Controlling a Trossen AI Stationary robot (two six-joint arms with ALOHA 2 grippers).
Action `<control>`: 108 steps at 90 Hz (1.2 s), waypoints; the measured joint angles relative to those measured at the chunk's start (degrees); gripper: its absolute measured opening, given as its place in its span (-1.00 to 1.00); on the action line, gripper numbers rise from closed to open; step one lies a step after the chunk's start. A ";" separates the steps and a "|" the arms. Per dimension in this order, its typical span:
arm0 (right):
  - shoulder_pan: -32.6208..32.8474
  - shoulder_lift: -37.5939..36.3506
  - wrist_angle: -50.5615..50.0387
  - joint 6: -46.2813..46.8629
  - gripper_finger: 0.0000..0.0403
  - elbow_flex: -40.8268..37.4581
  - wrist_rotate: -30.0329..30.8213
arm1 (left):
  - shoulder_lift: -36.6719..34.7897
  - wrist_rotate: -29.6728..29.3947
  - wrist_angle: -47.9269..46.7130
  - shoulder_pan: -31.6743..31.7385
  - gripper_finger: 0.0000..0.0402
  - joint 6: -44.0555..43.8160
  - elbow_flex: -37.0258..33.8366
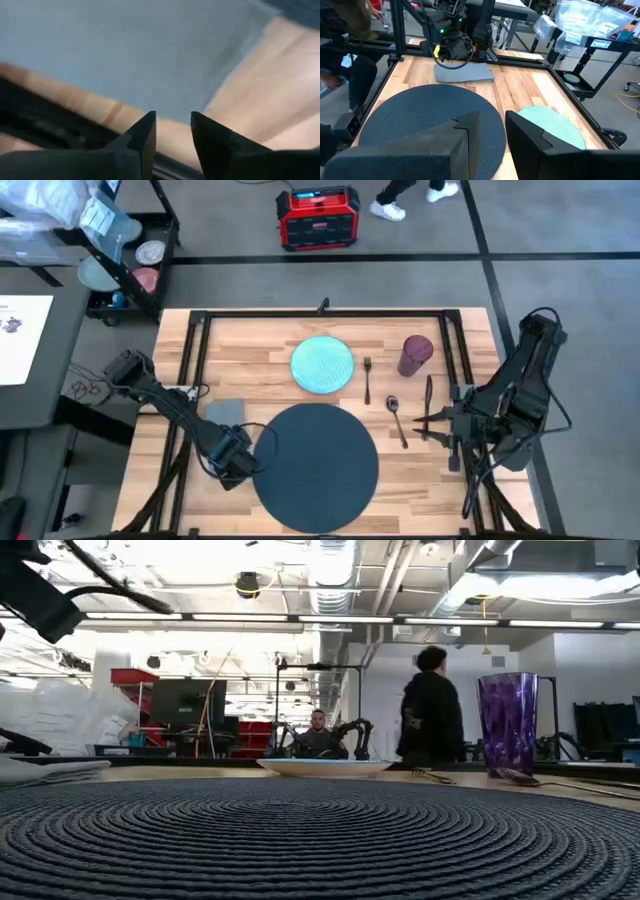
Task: Set table place
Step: Move the gray table napkin to the left of the black tablemat
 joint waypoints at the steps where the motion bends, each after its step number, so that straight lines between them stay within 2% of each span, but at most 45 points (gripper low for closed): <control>1: 0.01 0.00 0.00 -0.01 -0.62 0.00 0.00 | 0.00 -0.13 -0.31 0.00 -0.45 -0.15 0.00; 9: 0.00 0.00 0.00 -0.02 -0.62 0.00 0.00 | 0.00 -3.10 0.10 0.10 -0.46 -0.69 -0.30; 22: 0.00 0.00 -0.02 -0.20 -0.62 0.00 0.02 | 0.11 -5.64 9.06 1.48 -0.46 -0.52 -4.90; 37: 0.00 0.00 -0.02 -0.42 -0.62 0.00 0.04 | 0.13 -4.86 10.31 2.67 -0.47 -2.68 -9.30; 52: -0.30 0.01 -0.02 -0.59 -0.62 0.00 0.07 | 0.13 -4.07 12.19 2.71 -0.47 -1.42 -9.40; 70: -0.83 0.00 -0.04 -0.59 -0.62 0.00 0.07 | 0.11 0.41 11.10 2.71 -0.47 -1.22 -9.40; 93: -0.31 0.00 -0.04 -0.59 -0.62 0.00 0.04 | 0.11 2.91 10.31 2.71 -0.47 -1.29 -9.42; 108: -0.33 0.02 -0.03 -0.57 -0.62 0.00 0.04 | 0.11 -3.32 17.09 2.70 -0.47 -0.33 -9.46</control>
